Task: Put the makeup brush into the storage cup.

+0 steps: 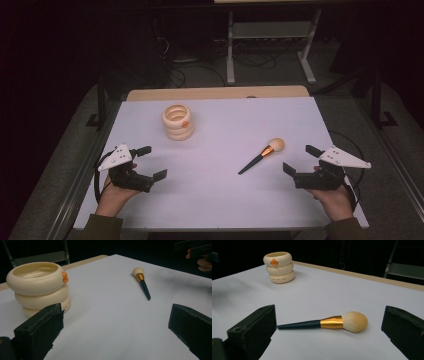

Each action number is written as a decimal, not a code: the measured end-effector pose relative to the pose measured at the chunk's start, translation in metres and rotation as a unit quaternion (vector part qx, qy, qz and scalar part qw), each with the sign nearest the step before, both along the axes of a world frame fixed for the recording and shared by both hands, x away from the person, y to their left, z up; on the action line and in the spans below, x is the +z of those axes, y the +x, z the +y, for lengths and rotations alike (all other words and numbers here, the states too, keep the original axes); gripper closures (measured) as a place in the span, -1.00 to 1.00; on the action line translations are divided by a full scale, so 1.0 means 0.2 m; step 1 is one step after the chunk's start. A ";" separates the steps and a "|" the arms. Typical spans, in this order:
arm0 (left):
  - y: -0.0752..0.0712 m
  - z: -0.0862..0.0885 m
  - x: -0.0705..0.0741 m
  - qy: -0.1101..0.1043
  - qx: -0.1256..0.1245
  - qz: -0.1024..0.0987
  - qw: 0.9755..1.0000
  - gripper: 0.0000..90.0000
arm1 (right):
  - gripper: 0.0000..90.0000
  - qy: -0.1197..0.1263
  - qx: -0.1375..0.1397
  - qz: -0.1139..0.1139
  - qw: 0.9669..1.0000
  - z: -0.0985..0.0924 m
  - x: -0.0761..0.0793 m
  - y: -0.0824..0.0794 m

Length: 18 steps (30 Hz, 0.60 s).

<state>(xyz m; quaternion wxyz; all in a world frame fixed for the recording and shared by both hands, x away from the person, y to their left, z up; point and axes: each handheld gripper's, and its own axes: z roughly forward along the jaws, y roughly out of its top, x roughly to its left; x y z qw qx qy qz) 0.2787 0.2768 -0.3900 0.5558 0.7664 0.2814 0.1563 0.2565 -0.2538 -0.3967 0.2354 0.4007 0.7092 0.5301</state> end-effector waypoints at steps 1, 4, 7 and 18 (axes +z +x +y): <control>0.00 0.00 0.00 0.000 0.000 0.000 1.000 -1.00 | -1.00 0.000 0.000 -0.001 1.000 0.00 0.00 0.00; 0.00 0.01 0.01 0.001 0.000 0.000 1.000 -1.00 | -1.00 0.002 0.001 0.002 1.000 0.00 0.00 0.00; 0.01 0.01 0.01 -0.002 0.001 0.002 1.000 -1.00 | -1.00 0.005 0.003 0.006 1.000 0.00 0.00 0.01; 0.00 0.01 0.02 -0.008 -0.006 -0.002 1.000 -1.00 | -1.00 0.000 0.010 0.007 1.000 0.01 0.01 0.02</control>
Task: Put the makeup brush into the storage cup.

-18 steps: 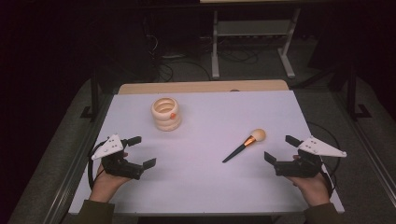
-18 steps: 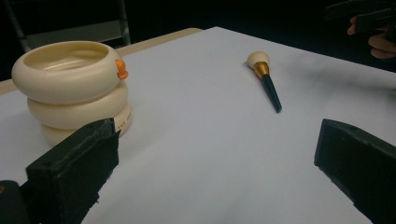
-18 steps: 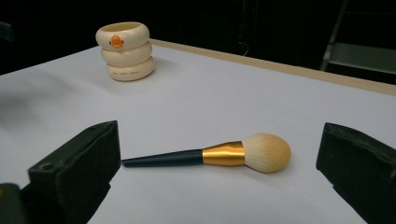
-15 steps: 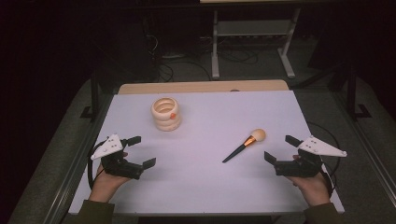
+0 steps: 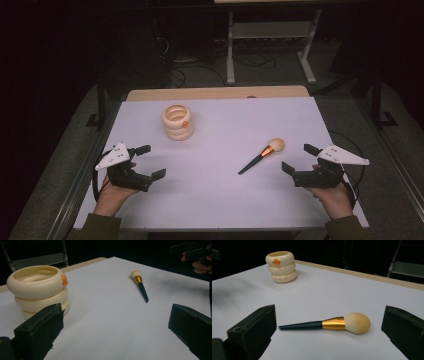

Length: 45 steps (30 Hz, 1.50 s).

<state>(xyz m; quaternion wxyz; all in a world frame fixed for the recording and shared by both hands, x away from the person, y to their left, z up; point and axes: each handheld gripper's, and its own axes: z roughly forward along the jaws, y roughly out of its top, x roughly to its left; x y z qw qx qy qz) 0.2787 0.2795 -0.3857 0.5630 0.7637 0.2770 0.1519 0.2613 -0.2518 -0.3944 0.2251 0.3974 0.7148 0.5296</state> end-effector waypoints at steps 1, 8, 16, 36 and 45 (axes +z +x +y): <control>0.00 0.00 0.00 -0.003 0.000 -0.001 1.000 -1.00 | -1.00 -0.001 0.000 -0.001 1.000 0.00 0.00 0.00; -0.02 0.01 0.00 -0.004 0.003 -0.003 1.000 -1.00 | -1.00 -0.010 0.011 -0.010 1.000 0.03 0.03 0.01; -0.02 0.01 -0.01 -0.002 0.004 0.004 1.000 -1.00 | -1.00 -0.007 0.016 -0.017 1.000 0.02 0.04 0.05; -0.03 0.02 -0.01 -0.008 0.003 0.002 1.000 -1.00 | -1.00 -0.021 0.053 -0.008 0.998 0.07 0.09 0.15; -0.02 0.02 -0.01 -0.009 0.001 0.003 1.000 -1.00 | -1.00 -0.032 0.065 0.007 0.997 0.09 0.11 0.19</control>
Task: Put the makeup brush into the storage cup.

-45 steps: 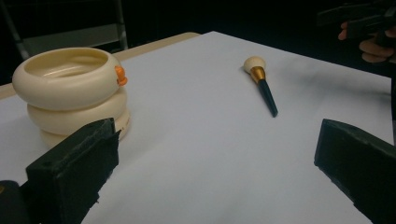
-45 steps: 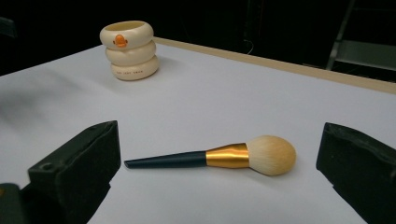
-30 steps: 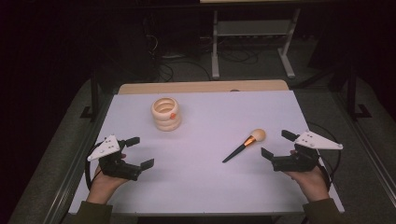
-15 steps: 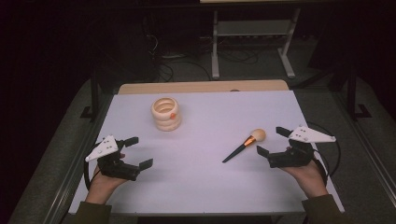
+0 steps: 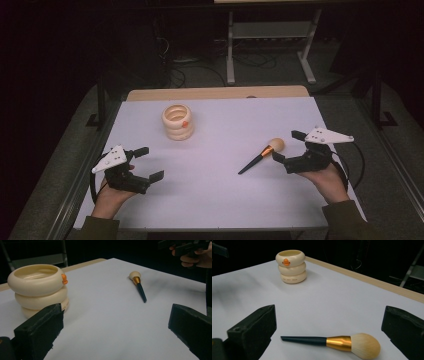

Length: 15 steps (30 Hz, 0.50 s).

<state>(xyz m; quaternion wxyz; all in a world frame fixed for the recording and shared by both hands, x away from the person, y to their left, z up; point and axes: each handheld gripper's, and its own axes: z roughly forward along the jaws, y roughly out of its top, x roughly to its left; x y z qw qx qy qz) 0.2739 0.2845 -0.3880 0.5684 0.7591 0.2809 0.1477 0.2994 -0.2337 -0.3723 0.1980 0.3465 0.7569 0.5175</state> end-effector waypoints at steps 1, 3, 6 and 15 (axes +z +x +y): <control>0.00 0.00 0.00 -0.001 0.000 0.000 1.000 -1.00 | -1.00 0.001 0.001 0.001 1.000 0.00 0.00 0.01; 0.00 0.00 0.00 -0.001 0.000 0.000 1.000 -1.00 | -1.00 0.001 0.001 0.000 1.000 0.00 0.00 0.01; 0.00 0.00 0.00 0.000 -0.002 0.002 1.000 -1.00 | -1.00 0.002 0.003 0.002 1.000 0.01 0.00 0.03; 0.00 0.00 -0.01 -0.009 -0.007 0.003 1.000 -1.00 | -1.00 0.001 0.001 0.003 1.000 0.02 0.01 0.06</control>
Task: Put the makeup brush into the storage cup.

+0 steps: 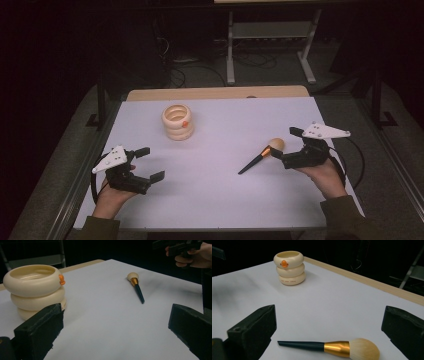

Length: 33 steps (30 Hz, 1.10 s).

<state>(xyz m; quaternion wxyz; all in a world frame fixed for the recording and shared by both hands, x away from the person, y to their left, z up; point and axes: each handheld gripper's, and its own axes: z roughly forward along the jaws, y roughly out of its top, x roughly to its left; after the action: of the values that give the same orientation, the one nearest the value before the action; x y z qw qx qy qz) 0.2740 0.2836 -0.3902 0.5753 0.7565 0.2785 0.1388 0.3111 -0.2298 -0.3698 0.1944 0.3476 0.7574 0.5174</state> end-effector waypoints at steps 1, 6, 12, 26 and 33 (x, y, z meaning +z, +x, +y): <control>0.00 0.00 0.00 0.000 -0.001 0.001 1.000 -1.00 | -1.00 0.000 0.000 0.001 1.000 0.00 0.00 0.00; 0.00 0.00 0.00 0.002 -0.003 0.000 1.000 -1.00 | -1.00 -0.002 0.009 0.007 1.000 0.01 0.00 0.03; 0.00 0.00 0.00 -0.002 -0.004 0.004 1.000 -1.00 | -1.00 -0.007 0.021 0.009 1.000 0.03 0.01 0.06; 0.01 0.00 0.00 -0.009 -0.009 0.006 1.000 -1.00 | -1.00 -0.004 0.018 0.010 1.000 0.06 0.03 0.12; 0.01 0.00 -0.01 -0.007 -0.012 0.008 1.000 -1.00 | -1.00 0.001 0.017 0.015 1.000 0.06 0.03 0.16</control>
<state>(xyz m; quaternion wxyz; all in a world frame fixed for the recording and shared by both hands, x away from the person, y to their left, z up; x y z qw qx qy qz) 0.2758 0.2829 -0.3918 0.5801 0.7565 0.2752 0.1240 0.3440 -0.2181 -0.3634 0.1740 0.3422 0.7654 0.5165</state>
